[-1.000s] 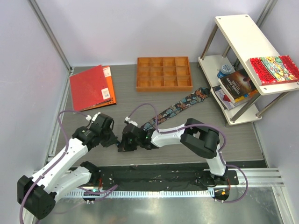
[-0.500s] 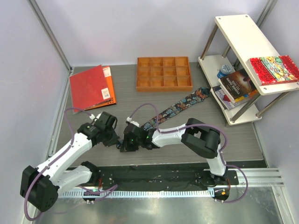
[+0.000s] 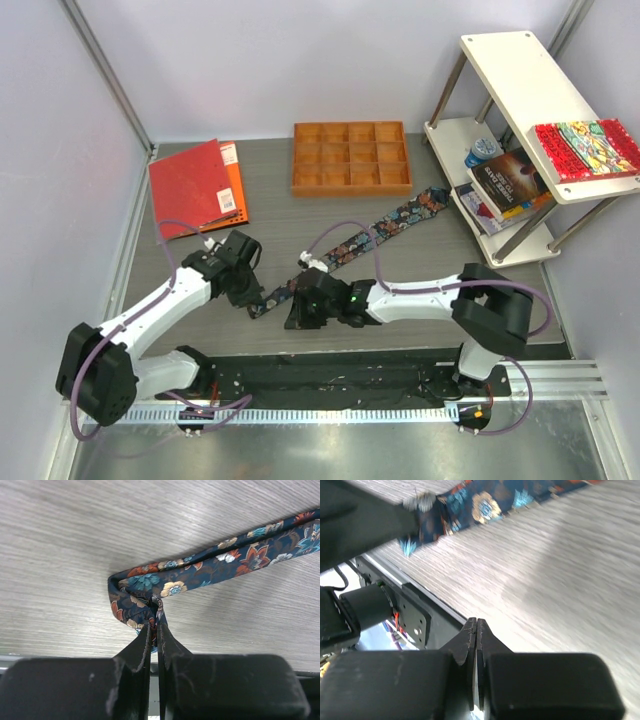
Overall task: Roll the ties
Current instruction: Roll the tie at the center of the board.
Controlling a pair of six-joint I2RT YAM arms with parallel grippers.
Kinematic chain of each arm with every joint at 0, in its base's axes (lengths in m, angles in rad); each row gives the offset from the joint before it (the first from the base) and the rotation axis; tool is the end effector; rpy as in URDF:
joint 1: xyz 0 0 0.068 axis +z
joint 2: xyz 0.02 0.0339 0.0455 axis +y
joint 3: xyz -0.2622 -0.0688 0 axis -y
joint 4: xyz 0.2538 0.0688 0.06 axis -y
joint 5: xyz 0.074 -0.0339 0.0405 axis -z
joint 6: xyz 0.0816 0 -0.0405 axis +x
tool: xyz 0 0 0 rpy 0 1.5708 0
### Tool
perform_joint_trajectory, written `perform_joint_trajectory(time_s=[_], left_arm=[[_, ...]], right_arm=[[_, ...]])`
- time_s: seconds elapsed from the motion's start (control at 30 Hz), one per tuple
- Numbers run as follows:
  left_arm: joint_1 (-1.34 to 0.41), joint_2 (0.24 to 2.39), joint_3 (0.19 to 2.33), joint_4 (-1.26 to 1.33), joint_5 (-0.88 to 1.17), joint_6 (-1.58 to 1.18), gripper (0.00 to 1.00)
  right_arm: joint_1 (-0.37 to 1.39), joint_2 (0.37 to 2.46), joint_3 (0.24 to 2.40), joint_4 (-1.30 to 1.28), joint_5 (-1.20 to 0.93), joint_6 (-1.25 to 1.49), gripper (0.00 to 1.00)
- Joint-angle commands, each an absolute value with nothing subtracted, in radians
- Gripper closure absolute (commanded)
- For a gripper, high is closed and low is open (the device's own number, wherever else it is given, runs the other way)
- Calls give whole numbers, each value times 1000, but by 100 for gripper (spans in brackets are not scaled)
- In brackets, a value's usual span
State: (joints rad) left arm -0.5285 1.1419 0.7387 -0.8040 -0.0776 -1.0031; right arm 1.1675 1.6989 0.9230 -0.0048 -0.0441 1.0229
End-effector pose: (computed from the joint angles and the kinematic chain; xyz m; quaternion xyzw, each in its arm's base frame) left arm 0.1959 -0.1071 0.1624 -0.2378 0.9536 -0.0977 0.1567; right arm 0.1486 0.3575 0.1292 -0.0751 0.9197 0.3514 0.1581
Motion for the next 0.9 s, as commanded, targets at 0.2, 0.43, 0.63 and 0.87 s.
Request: perform_joint_trajectory(time_s=[0.2, 0.43, 0.63, 0.87], left_arm=[[-561, 1262, 819, -724, -75, -980, 96], [-565, 1360, 857, -678, -64, -980, 97], [-565, 1417, 873, -646, -67, -982, 96], [-565, 1454, 876, -627, -75, -992, 87]], right_arm=[[1141, 1537, 819, -48, 46, 1009, 95], [1141, 1499, 782, -52, 60, 1017, 96], [1141, 1482, 781, -44, 63, 1002, 96], [1137, 1499, 830, -52, 66, 969, 96]])
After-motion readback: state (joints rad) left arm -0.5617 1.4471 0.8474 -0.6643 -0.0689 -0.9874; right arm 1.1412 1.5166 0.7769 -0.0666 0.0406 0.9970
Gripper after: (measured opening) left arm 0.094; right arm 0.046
